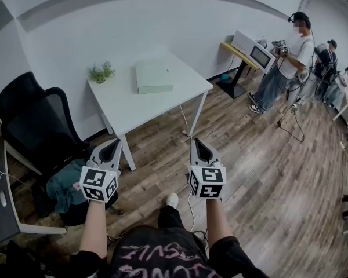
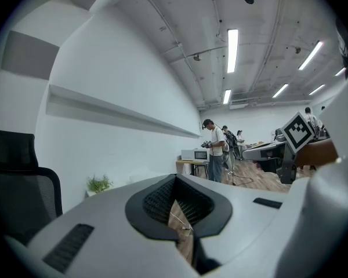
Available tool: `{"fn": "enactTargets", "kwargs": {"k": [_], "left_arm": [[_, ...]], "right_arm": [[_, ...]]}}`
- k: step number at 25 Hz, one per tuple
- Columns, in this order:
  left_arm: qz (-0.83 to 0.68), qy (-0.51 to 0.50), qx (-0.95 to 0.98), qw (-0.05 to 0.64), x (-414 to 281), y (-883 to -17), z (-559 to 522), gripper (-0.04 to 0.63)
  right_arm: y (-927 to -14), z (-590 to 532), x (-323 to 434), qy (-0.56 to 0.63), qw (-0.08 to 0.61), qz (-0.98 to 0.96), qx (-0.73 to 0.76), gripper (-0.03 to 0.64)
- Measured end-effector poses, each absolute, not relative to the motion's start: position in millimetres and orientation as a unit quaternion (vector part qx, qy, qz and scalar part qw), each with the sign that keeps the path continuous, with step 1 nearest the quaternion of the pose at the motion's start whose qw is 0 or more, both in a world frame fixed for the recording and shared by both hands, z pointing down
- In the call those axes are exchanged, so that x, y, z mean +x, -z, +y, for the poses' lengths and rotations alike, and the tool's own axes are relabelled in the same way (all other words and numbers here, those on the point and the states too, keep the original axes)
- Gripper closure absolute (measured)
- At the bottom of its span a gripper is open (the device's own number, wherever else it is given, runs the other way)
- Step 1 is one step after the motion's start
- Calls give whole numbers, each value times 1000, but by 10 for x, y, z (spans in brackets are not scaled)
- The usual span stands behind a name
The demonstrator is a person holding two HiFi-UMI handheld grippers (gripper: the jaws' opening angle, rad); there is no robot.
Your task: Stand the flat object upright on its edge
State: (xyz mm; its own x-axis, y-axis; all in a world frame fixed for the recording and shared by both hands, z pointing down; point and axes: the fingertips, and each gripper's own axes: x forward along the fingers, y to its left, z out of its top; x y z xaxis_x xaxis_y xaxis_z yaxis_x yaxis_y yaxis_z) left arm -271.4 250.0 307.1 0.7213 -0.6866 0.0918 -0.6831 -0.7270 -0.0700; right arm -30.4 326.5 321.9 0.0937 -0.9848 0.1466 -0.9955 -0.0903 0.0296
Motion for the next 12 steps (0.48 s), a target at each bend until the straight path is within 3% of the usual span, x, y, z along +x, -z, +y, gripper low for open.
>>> {"fn": "enactTargets", "kwargs": {"k": [12], "left_arm": [[382, 83, -920, 5, -2173, -3298, 1621, 580]], "right_arm": [[-3431, 2324, 329, -67, 58, -675, 732, 591]]}}
